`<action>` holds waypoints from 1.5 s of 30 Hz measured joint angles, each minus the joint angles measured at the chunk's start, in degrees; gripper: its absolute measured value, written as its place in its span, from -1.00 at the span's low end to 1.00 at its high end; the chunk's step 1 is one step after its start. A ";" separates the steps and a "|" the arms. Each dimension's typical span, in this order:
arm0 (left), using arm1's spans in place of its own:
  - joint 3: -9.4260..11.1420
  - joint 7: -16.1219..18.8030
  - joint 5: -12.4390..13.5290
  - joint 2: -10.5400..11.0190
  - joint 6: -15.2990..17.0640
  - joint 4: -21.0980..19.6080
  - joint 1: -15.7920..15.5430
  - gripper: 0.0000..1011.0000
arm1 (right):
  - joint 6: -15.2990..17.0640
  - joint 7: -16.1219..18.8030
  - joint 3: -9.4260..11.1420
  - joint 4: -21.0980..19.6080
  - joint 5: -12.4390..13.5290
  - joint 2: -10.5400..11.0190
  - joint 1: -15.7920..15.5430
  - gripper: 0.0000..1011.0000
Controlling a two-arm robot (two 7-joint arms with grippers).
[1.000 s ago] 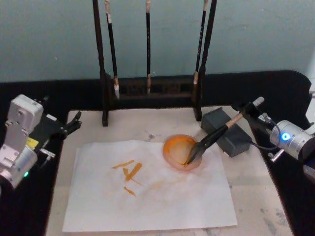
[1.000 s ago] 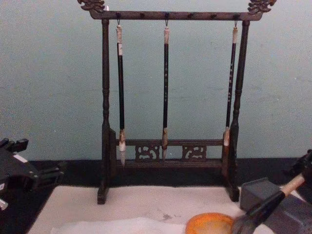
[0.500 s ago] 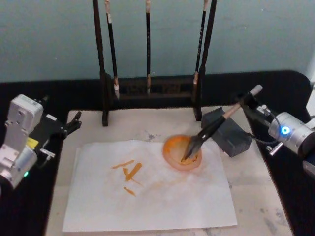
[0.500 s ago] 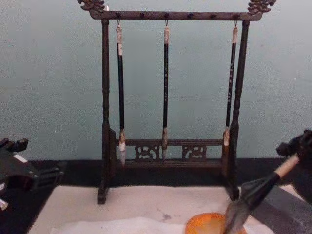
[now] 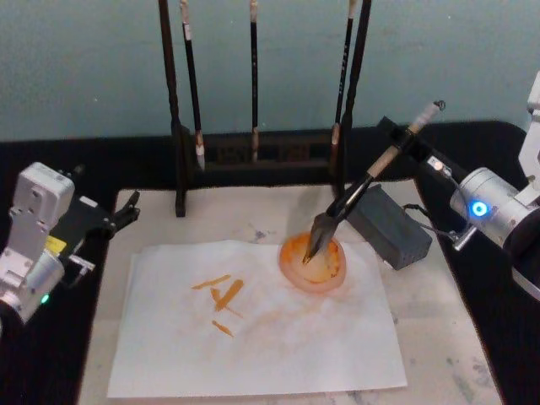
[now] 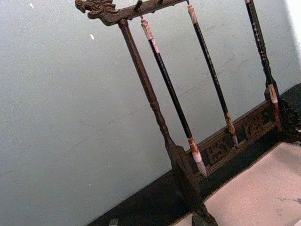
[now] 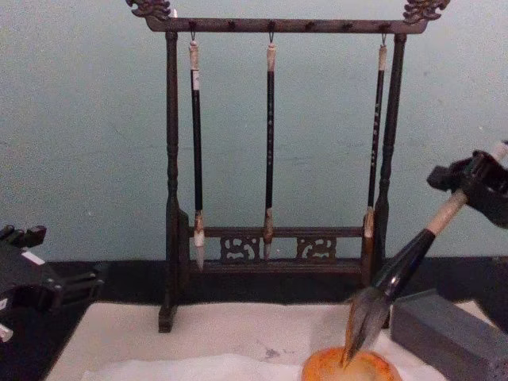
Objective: Pick up the brush from the inkstone, write on the paper, then place the brush back to its original position.
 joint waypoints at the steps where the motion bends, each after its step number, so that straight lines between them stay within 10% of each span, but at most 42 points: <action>1: 0.00 0.00 0.00 0.00 0.00 0.00 0.00 1.00 | -0.89 0.25 -0.40 -0.82 -1.21 0.35 -0.08 -1.00; 23: 0.00 0.00 0.00 0.00 0.00 0.00 0.00 1.00 | -14.54 1.85 -7.96 -9.15 -29.63 3.09 -0.81 -1.00; 45: 0.00 0.00 0.00 0.00 0.00 0.00 0.00 1.00 | -14.20 8.01 -9.82 -18.54 -34.01 4.17 -5.14 -1.00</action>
